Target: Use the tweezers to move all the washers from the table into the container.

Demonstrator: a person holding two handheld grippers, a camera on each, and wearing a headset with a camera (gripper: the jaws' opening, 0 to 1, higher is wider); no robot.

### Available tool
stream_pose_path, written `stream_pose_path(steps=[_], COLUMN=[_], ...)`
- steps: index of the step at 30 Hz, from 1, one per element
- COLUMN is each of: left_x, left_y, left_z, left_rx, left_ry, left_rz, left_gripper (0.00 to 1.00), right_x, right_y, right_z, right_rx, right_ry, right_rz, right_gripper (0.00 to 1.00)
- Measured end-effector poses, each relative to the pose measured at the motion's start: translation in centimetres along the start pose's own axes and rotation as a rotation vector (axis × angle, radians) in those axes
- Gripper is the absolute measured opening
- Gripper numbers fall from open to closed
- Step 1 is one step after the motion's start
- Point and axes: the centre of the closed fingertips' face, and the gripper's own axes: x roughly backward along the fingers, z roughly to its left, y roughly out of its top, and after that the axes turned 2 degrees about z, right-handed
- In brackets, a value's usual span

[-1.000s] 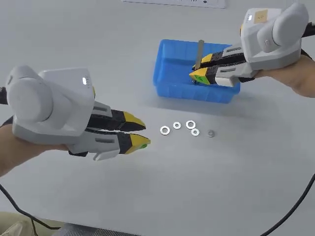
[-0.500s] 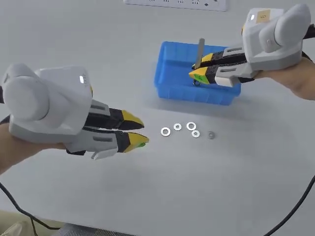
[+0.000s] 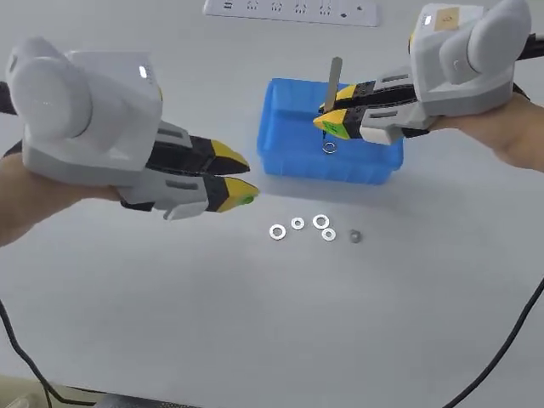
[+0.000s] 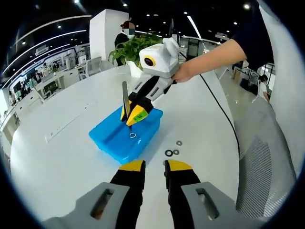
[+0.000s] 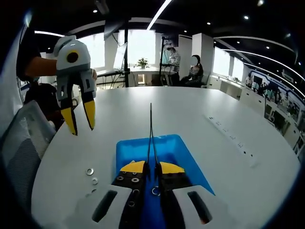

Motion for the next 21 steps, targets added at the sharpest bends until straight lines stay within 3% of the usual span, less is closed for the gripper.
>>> stream_pose_path(steps=[2, 5, 7, 10, 12, 15, 21], left_x=[-0.3, -1.0, -1.3, -2.2, -2.9, -3.9, -4.5], left_y=[1.0, 3.7, 4.8, 7.0, 7.8, 8.3, 8.8], left_z=[0.5, 1.6, 2.2, 3.6, 4.5, 4.8, 4.8], left_rx=[0.001, -0.014, -0.008, -0.035, -0.043, -0.058, -0.092], left_ry=[0.003, 0.011, 0.013, 0.031, 0.03, 0.013, -0.018], left_rz=[-0.02, -0.086, -0.109, -0.152, -0.178, -0.184, -0.187], left_gripper=[0.28, 0.42, 0.52, 0.58, 0.56, 0.45, 0.29], right_x=[0.2, 0.3, 0.3, 0.3, 0.2, 0.1, 0.0], right_y=[0.0, 0.2, 0.2, 0.2, 0.3, 0.4, 0.3], right_z=[0.1, 0.1, 0.2, 0.5, 0.6, 0.8, 0.9], right_rx=[0.005, 0.01, 0.01, 0.009, 0.015, 0.017, 0.023], right_ry=[0.0, -0.002, 0.001, 0.007, 0.012, 0.02, 0.028], right_rz=[0.002, 0.002, 0.002, 0.001, 0.001, -0.003, -0.002], right_gripper=[0.1, 0.1, 0.1, 0.1, 0.1, 0.1, 0.1])
